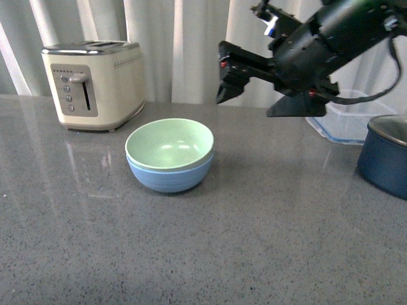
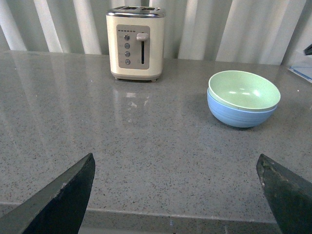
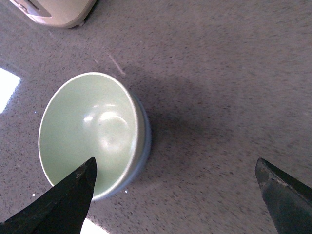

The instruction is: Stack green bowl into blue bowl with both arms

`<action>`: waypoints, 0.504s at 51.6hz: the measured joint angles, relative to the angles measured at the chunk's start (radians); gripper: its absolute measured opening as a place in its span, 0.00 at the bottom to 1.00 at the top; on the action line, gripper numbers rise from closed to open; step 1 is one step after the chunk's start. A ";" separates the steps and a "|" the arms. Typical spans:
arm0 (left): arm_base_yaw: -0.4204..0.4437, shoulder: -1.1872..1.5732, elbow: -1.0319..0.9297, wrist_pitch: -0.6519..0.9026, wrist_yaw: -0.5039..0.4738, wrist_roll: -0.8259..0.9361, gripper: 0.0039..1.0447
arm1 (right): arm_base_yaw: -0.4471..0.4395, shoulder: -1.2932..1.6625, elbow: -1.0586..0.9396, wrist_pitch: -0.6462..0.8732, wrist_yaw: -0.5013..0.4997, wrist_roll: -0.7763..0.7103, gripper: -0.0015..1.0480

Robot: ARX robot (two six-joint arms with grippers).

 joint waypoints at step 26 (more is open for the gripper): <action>0.000 0.000 0.000 0.000 0.000 0.000 0.94 | -0.322 -0.640 -0.717 0.075 0.026 -0.125 0.90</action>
